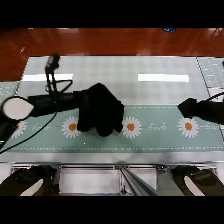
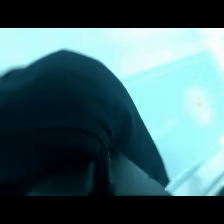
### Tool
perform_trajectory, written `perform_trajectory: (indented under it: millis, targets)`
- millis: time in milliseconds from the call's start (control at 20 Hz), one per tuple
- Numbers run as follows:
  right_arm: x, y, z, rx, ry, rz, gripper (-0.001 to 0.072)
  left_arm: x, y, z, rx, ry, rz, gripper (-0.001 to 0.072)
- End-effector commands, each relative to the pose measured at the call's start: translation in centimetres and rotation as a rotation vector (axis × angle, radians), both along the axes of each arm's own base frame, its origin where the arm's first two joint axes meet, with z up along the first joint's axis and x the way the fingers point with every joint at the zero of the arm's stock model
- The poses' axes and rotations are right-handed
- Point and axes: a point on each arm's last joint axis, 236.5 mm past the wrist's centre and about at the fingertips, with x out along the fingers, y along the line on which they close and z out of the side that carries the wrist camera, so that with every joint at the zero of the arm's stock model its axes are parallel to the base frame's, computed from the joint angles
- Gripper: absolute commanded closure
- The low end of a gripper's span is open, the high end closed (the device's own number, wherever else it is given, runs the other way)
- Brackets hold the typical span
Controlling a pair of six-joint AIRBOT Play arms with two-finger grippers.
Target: Fold the shirts.
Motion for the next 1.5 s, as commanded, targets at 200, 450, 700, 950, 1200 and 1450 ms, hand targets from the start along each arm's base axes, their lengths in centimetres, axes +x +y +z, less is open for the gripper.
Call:
perform_trajectory:
  millis: [200,450,700,950,1200,1450]
  targets:
    - [3.1,3.2,-5.2,0.114,0.087,0.004,0.0304,-1.9,2.7,-9.3,0.146,0.281,-0.090,0.0202]
    - [6.9,-2.6,0.3,0.125,-0.059,-0.124,0.0305,1.5,15.6,-4.0,0.272,0.215,0.136,0.0202]
    - [5.3,-1.1,-7.4,0.391,0.064,-0.229,0.0310,-4.7,19.5,-12.8,0.041,0.572,0.397,0.0203]
    - [2.4,3.3,-11.6,0.436,0.162,-0.127,0.0310,-5.9,14.4,-17.3,-0.196,0.696,0.340,0.0203]
    - [1.6,6.1,-11.5,0.429,0.171,-0.037,0.0310,-5.4,12.6,-20.0,-0.177,0.741,0.339,0.0204]
    - [1.2,10.0,-14.5,0.501,0.297,-0.007,0.0310,-5.1,11.3,-20.5,-0.106,0.681,0.282,0.0681]
